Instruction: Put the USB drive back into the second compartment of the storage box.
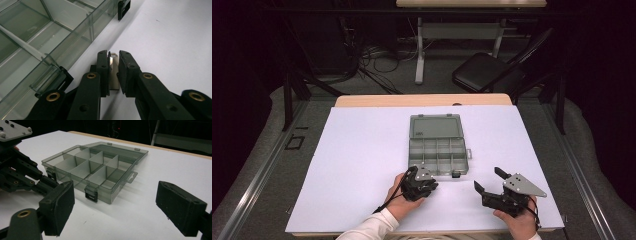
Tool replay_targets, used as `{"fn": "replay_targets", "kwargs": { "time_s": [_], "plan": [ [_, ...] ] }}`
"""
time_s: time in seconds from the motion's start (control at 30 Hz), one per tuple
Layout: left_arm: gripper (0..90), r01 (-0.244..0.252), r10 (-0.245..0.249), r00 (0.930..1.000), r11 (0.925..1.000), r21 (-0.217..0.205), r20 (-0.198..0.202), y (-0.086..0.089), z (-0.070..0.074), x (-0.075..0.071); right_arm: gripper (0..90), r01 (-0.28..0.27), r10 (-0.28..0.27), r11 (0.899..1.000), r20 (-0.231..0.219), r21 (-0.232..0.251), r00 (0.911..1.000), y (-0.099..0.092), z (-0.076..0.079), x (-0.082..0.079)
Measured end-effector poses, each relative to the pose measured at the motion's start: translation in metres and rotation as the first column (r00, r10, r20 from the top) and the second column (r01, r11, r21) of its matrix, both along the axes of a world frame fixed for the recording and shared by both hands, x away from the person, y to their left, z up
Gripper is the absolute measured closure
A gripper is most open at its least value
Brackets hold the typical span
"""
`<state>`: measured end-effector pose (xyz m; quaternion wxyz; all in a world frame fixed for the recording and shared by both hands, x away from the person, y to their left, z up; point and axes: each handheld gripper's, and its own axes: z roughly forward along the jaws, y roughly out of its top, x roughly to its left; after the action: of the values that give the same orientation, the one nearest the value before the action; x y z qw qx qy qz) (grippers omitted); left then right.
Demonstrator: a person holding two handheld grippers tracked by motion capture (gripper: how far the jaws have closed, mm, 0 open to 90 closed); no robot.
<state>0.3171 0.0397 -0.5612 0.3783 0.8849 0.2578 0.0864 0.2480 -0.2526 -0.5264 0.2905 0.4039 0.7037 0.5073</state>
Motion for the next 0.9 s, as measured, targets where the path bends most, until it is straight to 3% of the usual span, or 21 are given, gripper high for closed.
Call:
{"fn": "replay_targets", "kwargs": {
  "time_s": [0.43,0.9],
  "plan": [
    [79.5,-0.029,0.024,0.9977,0.9961,-0.083,-0.063,0.010,0.009,0.002,15.2,-0.001,0.001,1.000,-0.002,-0.001,1.0000,0.000,0.000,0.000],
    [79.5,-0.055,0.047,0.9971,0.9870,-0.151,-0.061,0.024,0.026,-0.001,15.2,-0.001,0.001,1.000,-0.006,-0.001,1.0000,-0.001,0.000,0.000]
  ]
}}
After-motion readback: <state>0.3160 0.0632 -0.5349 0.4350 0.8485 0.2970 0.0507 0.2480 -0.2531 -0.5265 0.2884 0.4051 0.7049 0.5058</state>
